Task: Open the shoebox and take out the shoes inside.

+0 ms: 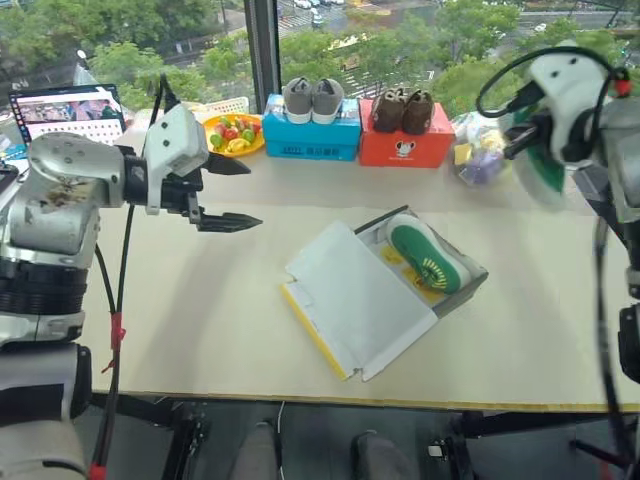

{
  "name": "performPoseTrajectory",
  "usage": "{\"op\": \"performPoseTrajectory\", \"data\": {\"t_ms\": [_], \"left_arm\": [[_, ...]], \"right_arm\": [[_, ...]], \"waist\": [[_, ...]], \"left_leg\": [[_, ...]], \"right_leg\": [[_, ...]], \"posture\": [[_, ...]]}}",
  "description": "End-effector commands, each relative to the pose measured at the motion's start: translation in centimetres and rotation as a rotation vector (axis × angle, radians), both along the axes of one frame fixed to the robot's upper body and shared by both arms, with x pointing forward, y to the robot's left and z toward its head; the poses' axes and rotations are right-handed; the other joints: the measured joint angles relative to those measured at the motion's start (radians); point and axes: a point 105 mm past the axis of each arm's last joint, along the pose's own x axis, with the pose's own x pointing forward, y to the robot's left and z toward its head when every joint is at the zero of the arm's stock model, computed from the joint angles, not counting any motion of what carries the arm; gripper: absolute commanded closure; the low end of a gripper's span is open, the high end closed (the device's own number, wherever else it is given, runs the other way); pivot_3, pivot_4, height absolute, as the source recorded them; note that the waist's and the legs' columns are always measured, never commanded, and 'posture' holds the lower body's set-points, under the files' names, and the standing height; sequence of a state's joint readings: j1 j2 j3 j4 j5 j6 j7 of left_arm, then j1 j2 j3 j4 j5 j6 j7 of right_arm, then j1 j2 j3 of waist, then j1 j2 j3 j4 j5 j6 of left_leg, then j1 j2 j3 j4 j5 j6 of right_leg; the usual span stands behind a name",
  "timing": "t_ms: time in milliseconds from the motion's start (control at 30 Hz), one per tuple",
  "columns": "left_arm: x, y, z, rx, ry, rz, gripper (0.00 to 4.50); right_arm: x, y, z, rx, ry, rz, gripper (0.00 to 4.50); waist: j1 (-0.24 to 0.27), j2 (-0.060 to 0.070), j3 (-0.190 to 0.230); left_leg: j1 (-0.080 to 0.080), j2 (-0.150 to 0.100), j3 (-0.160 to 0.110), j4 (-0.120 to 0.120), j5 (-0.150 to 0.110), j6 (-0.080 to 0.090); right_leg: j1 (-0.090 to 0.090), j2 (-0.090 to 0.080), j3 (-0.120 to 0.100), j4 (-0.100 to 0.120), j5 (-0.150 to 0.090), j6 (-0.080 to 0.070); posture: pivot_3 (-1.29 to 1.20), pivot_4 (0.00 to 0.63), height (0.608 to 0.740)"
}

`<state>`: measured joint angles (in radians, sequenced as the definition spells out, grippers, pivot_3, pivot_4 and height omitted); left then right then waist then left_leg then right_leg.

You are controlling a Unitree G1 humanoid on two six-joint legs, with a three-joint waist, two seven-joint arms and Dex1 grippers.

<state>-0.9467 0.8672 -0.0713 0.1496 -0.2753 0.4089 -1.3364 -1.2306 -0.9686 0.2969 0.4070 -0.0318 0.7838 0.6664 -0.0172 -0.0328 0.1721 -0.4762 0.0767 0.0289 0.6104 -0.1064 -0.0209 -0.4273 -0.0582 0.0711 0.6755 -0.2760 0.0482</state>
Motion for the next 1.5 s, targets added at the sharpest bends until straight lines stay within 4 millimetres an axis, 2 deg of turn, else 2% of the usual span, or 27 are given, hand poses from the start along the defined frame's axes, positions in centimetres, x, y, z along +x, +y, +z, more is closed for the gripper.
{"op": "performPoseTrajectory", "data": {"t_ms": [33, 100, 167, 233, 300, 367, 400, 467, 567, 600, 700, 767, 867, 1000, 1167, 1500], "left_arm": [[-0.4, -0.4, 1.5, 0.007, -0.068, -0.018, 0.0], [-0.5, -0.6, 1.3, 0.001, -0.063, -0.022, 0.0], [-0.7, -0.6, 1.2, -0.002, -0.058, -0.024, 0.0], [-0.9, -0.8, 0.9, -0.004, -0.042, -0.03, 0.0], [-1.2, -0.9, 0.6, 0.0, -0.025, -0.038, 0.0], [-1.5, -1.1, 0.5, 0.001, -0.01, -0.047, 0.0], [-1.7, -1.1, 0.5, 0.0, -0.006, -0.049, 0.0], [-1.7, -1.1, 0.7, -0.001, -0.002, -0.046, 0.0], [-1.8, -1.0, 0.8, 0.004, 0.003, -0.045, 0.0], [-1.7, -1.1, 0.8, 0.003, 0.005, -0.045, 0.0], [-1.7, -1.3, 0.7, -0.001, 0.007, -0.052, 0.0], [-1.6, -1.4, 0.7, -0.003, 0.007, -0.056, 0.0], [-1.3, -1.6, 0.5, -0.007, 0.004, -0.064, 0.0], [-1.3, -1.8, 0.5, -0.008, 0.001, -0.069, 0.0], [-1.6, -1.6, 0.7, -0.009, -0.001, -0.065, 0.0], [-1.7, -1.3, 0.9, -0.001, -0.002, -0.05, 0.0]], "right_arm": [[0.9, -4.7, -2.7, -0.171, 0.007, -0.093, 4.33], [1.3, -7.2, -7.5, -0.203, 0.084, -0.139, 4.33], [1.4, -8.4, -10.3, -0.216, 0.123, -0.172, 4.33], [1.3, -9.1, -12.8, -0.26, 0.141, -0.179, 3.63], [1.2, -9.3, -14.4, -0.274, 0.154, -0.177, 3.12], [1.2, -9.0, -15.6, -0.289, 0.181, -0.157, 2.47], [1.3, -8.8, -15.8, -0.298, 0.191, -0.142, 2.05], [1.9, -7.3, -14.1, -0.194, 0.173, -0.086, 1.33], [2.2, -4.5, -10.1, 0.008, 0.133, 0.029, 0.23], [2.0, -3.4, -8.5, 0.071, 0.121, 0.07, 0.05], [0.0, 0.4, -4.4, 0.233, 0.131, 0.215, 0.05], [-1.4, 2.9, -3.2, 0.305, 0.161, 0.313, 0.05], [-3.2, 7.6, -3.7, 0.388, 0.257, 0.484, 0.05], [-4.8, 11.1, -6.1, 0.394, 0.37, 0.579, 0.05], [-5.0, 12.3, -8.2, 0.393, 0.418, 0.575, 0.05], [-4.1, 10.6, -10.0, 0.338, 0.435, 0.501, 0.05]], "waist": [[-0.006, 0.0, 0.0], [-0.007, 0.0, 0.0], [-0.01, 0.0, 0.0], [-0.017, 0.003, 0.002], [-0.024, 0.01, 0.006], [-0.031, 0.012, 0.007], [-0.033, 0.012, 0.007], [-0.039, 0.013, 0.008], [-0.049, 0.013, 0.008], [-0.053, 0.013, 0.008], [-0.05, 0.014, 0.008], [-0.045, 0.014, 0.008], [-0.029, 0.013, 0.008], [-0.017, 0.013, 0.008], [0.002, 0.013, 0.008], [0.003, 0.013, 0.008]], "left_leg": [[0.0, 0.0, 0.0, 0.0, 0.0, 0.0], [0.001, 0.0, 0.0, 0.0, 0.0, 0.0], [0.002, 0.0, 0.0, 0.0, 0.0, 0.0], [0.002, -0.001, 0.0, 0.0, 0.0, 0.0], [0.002, -0.001, 0.0, 0.0, 0.0, 0.0], [0.002, -0.002, 0.0, 0.0, 0.0, 0.0], [0.002, -0.002, -0.001, -0.001, 0.0, 0.0], [0.003, -0.002, -0.001, -0.001, 0.0, 0.0], [0.004, -0.002, -0.001, 0.001, 0.0, 0.0], [0.005, -0.002, -0.001, 0.001, 0.0, 0.0], [0.006, -0.002, -0.001, 0.0, 0.0, 0.0], [0.006, -0.002, -0.002, 0.0, 0.0, 0.0], [0.006, -0.002, -0.002, 0.0, 0.0, 0.0], [0.006, -0.002, -0.002, 0.003, 0.0, 0.0], [0.003, -0.002, -0.002, 0.004, 0.0, 0.0], [0.002, -0.002, -0.002, 0.004, 0.0, 0.0]], "right_leg": [[0.0, 0.0, 0.0, 0.0, 0.0, 0.0], [0.002, 0.0, 0.0, -0.001, 0.0, 0.0], [0.003, 0.0, 0.0, -0.001, 0.0, 0.0], [0.003, 0.0, 0.0, -0.001, 0.0, 0.001], [0.003, -0.001, 0.001, -0.001, 0.001, 0.001], [0.003, -0.001, 0.002, -0.001, 0.001, 0.002], [0.003, -0.001, 0.002, -0.001, 0.001, 0.002], [0.003, -0.001, 0.002, -0.001, 0.001, 0.002], [0.004, -0.001, 0.002, 0.001, 0.001, 0.002], [0.005, -0.001, 0.002, 0.001, 0.001, 0.002], [0.005, 0.0, 0.002, 0.003, 0.001, 0.002], [0.005, 0.0, 0.002, 0.004, 0.0, 0.002], [0.005, 0.0, 0.001, 0.003, 0.0, 0.002], [0.006, -0.001, 0.001, 0.004, 0.0, 0.002], [0.003, -0.001, 0.001, 0.004, 0.0, 0.002], [0.004, -0.001, 0.0, 0.003, 0.0, 0.002]], "posture": [[0.0, 0.15, 0.739], [0.0, 0.15, 0.739], [0.0, 0.15, 0.739], [0.0, 0.15, 0.739], [0.0, 0.15, 0.739], [0.0, 0.15, 0.739], [0.0, 0.15, 0.739], [0.0, 0.15, 0.739], [0.0, 0.15, 0.739], [0.0, 0.15, 0.739], [0.0, 0.15, 0.739], [0.0, 0.15, 0.739], [0.0, 0.15, 0.739], [0.0, 0.15, 0.739], [0.0, 0.15, 0.739], [0.0, 0.15, 0.739]]}}
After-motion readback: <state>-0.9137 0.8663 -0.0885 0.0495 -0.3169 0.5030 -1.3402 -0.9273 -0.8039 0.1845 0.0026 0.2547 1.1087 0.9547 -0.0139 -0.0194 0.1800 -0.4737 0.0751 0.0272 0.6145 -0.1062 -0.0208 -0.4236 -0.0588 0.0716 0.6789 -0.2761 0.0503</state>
